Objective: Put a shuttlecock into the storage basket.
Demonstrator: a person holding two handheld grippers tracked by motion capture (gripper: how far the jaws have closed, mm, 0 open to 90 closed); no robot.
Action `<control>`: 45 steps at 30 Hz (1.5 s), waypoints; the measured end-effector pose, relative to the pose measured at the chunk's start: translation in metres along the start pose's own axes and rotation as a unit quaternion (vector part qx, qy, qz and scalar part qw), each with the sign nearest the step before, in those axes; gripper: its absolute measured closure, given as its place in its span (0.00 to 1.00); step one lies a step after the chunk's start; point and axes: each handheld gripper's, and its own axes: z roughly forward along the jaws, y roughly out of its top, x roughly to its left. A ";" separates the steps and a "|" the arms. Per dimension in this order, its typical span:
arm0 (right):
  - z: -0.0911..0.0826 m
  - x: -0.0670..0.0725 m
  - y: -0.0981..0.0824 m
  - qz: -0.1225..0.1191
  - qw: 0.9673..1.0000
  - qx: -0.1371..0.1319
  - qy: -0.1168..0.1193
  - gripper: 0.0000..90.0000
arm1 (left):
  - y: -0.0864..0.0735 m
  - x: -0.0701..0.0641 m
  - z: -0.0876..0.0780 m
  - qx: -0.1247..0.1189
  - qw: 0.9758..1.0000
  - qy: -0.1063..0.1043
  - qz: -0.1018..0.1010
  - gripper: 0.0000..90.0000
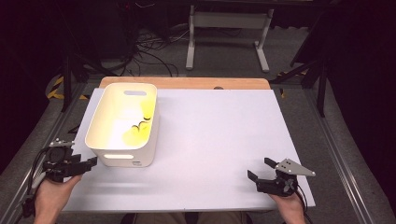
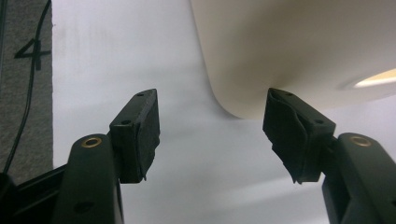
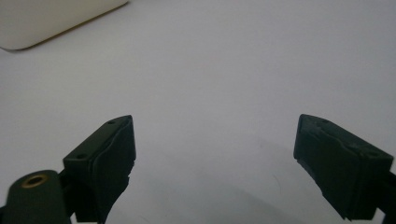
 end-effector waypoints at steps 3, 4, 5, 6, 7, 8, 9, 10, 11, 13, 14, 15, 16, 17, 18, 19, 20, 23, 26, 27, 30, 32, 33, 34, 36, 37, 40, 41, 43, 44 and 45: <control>0.000 0.000 0.000 0.000 1.000 0.000 0.000 0.15 | -0.003 -0.002 0.000 -0.007 1.000 -0.004 0.001 0.41; 0.000 0.000 0.000 0.000 1.000 0.000 0.000 0.15 | -0.004 -0.003 0.000 -0.009 1.000 -0.006 0.003 0.41; 0.000 0.000 0.000 0.000 1.000 0.000 0.000 0.15 | -0.005 -0.004 0.001 -0.009 1.000 -0.007 0.005 0.41; 0.000 0.000 0.000 0.000 1.000 0.000 0.000 0.15 | -0.006 -0.005 0.001 -0.010 1.000 -0.007 0.006 0.40; 0.000 0.000 0.000 0.000 1.000 -0.001 0.000 0.15 | -0.006 -0.006 0.001 -0.011 1.000 -0.009 0.006 0.40; 0.000 0.000 0.000 -0.001 1.000 0.000 0.000 0.15 | -0.007 -0.008 0.001 -0.014 1.000 -0.011 0.009 0.40; 0.000 0.001 0.000 -0.001 1.000 -0.001 0.000 0.15 | -0.008 -0.008 0.001 -0.016 1.000 -0.011 0.010 0.40; 0.000 0.001 0.000 -0.002 1.000 -0.001 0.001 0.15 | -0.008 -0.010 0.001 -0.019 1.000 -0.013 0.011 0.40; 0.000 0.001 0.000 -0.002 1.000 0.000 0.000 0.15 | -0.009 -0.011 0.001 -0.020 1.000 -0.014 0.013 0.40; -0.001 0.001 0.000 -0.003 1.000 0.000 0.001 0.15 | -0.011 -0.012 0.002 -0.022 0.999 -0.017 0.017 0.40; -0.001 0.002 0.000 -0.003 1.000 0.000 0.001 0.15 | -0.012 -0.013 0.003 -0.023 0.999 -0.020 0.017 0.40; -0.001 0.002 0.000 -0.003 1.000 0.000 0.002 0.15 | -0.013 -0.013 0.003 -0.025 0.999 -0.021 0.017 0.40; -0.001 0.002 0.000 -0.003 1.000 0.000 0.002 0.15 | -0.014 -0.014 0.003 -0.028 0.999 -0.024 0.015 0.40; -0.001 0.002 0.000 -0.003 1.000 0.000 0.001 0.15 | -0.015 -0.014 0.004 -0.029 0.999 -0.027 0.014 0.40; -0.001 0.002 0.000 -0.003 1.000 0.000 0.001 0.15 | -0.017 -0.015 0.004 -0.031 0.999 -0.028 0.014 0.40; -0.001 0.002 0.000 -0.003 1.000 -0.001 0.002 0.15 | -0.018 -0.016 0.004 -0.034 0.999 -0.027 0.015 0.40; -0.001 0.002 0.000 -0.003 1.000 -0.001 0.002 0.15 | -0.019 -0.017 0.004 -0.036 0.999 -0.028 0.015 0.39; -0.001 0.002 0.000 -0.004 1.000 -0.001 0.002 0.15 | -0.022 -0.018 0.004 -0.040 0.999 -0.030 0.018 0.39; -0.001 0.003 0.000 -0.003 1.000 -0.001 0.001 0.15 | -0.026 -0.020 0.004 -0.052 0.998 -0.036 0.019 0.38; -0.001 0.003 0.000 -0.004 1.000 -0.002 0.001 0.15 | -0.027 -0.021 0.005 -0.055 0.998 -0.039 0.020 0.37; -0.001 0.004 0.000 -0.004 1.000 0.000 0.001 0.15 | -0.029 -0.025 0.005 -0.065 0.997 -0.039 0.024 0.36; -0.002 0.003 0.000 -0.003 1.000 0.000 0.000 0.15 | -0.030 -0.027 0.006 -0.074 0.996 -0.041 0.028 0.35; -0.002 0.003 0.000 -0.003 1.000 -0.001 0.000 0.15 | -0.031 -0.029 0.006 -0.078 0.996 -0.041 0.031 0.35; -0.002 0.003 0.000 -0.003 1.000 -0.001 0.000 0.15 | -0.032 -0.030 0.006 -0.082 0.995 -0.041 0.033 0.35; -0.002 0.004 0.000 -0.003 1.000 0.000 -0.001 0.15 | -0.033 -0.033 0.007 -0.089 0.995 -0.041 0.036 0.34; -0.002 0.004 0.000 -0.003 1.000 0.000 0.000 0.15 | -0.034 -0.034 0.007 -0.092 0.994 -0.041 0.036 0.33; -0.003 0.005 0.000 -0.004 1.000 0.001 0.001 0.15 | -0.035 -0.036 0.009 -0.102 0.993 -0.045 0.033 0.33; -0.003 0.006 0.000 -0.005 1.000 0.000 0.002 0.15 | -0.036 -0.037 0.010 -0.104 0.993 -0.047 0.032 0.33; -0.004 0.007 -0.001 -0.005 1.000 -0.001 0.002 0.15 | -0.037 -0.038 0.012 -0.106 0.993 -0.048 0.033 0.33; -0.005 0.008 -0.001 -0.003 1.000 -0.001 0.001 0.15 | -0.037 -0.039 0.012 -0.108 0.992 -0.048 0.033 0.33; -0.005 0.008 -0.001 -0.004 1.000 -0.002 0.002 0.15 | -0.038 -0.039 0.013 -0.109 0.992 -0.049 0.034 0.32</control>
